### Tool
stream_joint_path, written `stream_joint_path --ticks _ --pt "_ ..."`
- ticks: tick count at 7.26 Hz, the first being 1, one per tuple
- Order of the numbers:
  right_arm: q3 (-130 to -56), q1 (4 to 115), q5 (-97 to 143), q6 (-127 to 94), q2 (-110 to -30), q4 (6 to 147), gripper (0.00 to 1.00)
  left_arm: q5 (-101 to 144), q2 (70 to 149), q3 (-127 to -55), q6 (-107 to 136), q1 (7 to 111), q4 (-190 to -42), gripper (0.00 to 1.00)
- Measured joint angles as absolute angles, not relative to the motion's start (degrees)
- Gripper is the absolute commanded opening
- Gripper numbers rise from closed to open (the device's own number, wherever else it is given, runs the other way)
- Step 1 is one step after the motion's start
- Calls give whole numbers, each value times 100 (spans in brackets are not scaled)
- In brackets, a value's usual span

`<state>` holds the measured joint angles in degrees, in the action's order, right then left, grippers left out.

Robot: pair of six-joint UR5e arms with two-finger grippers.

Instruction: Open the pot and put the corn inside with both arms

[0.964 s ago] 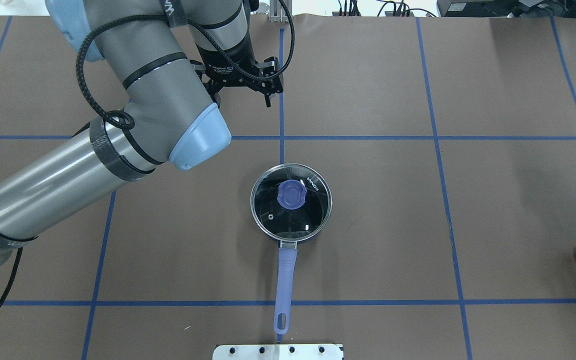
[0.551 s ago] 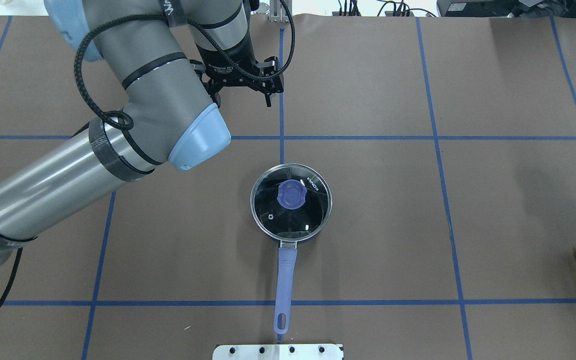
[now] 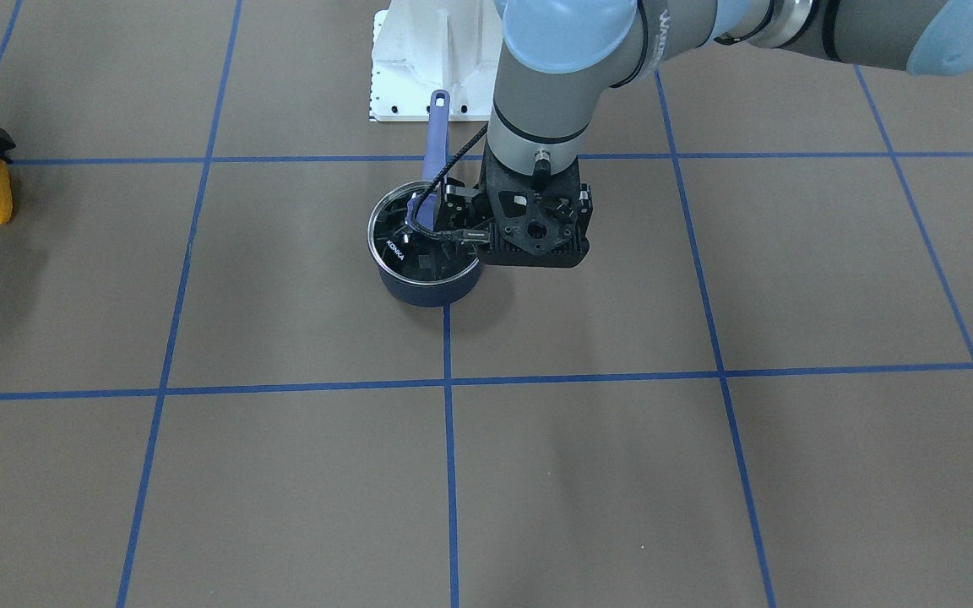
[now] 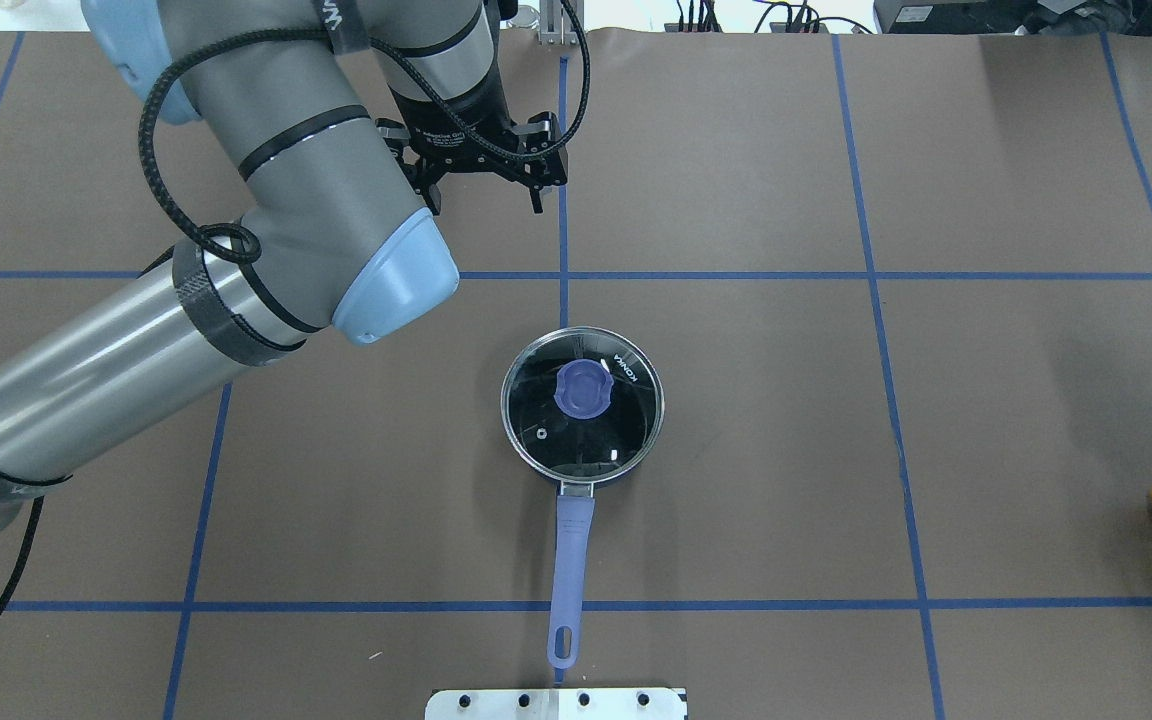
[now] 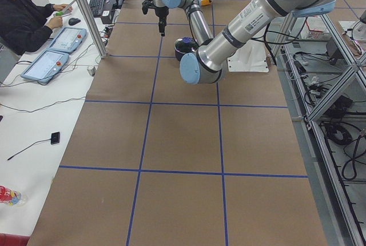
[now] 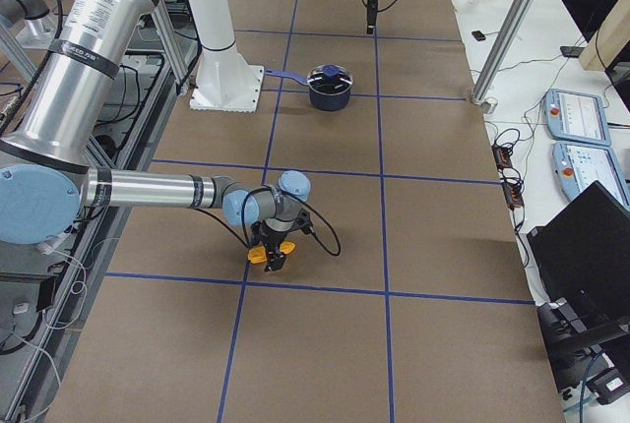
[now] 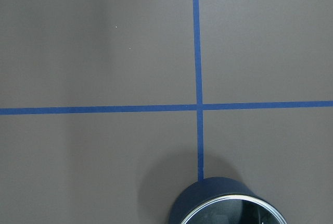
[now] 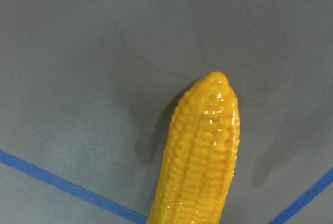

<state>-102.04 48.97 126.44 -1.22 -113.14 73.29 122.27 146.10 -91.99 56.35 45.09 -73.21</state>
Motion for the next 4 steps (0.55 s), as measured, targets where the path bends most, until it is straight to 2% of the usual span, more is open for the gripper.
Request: stream_joint_path --ticks 2,4 --pt "-9903 4830 12669 -86 -11312 6867 82 12234 14610 -9220 5620 4509 -7321 100" --pt "-9969 4763 12685 -102 -11304 6798 81 12236 14594 -9227 5615 4509 -7321 100"
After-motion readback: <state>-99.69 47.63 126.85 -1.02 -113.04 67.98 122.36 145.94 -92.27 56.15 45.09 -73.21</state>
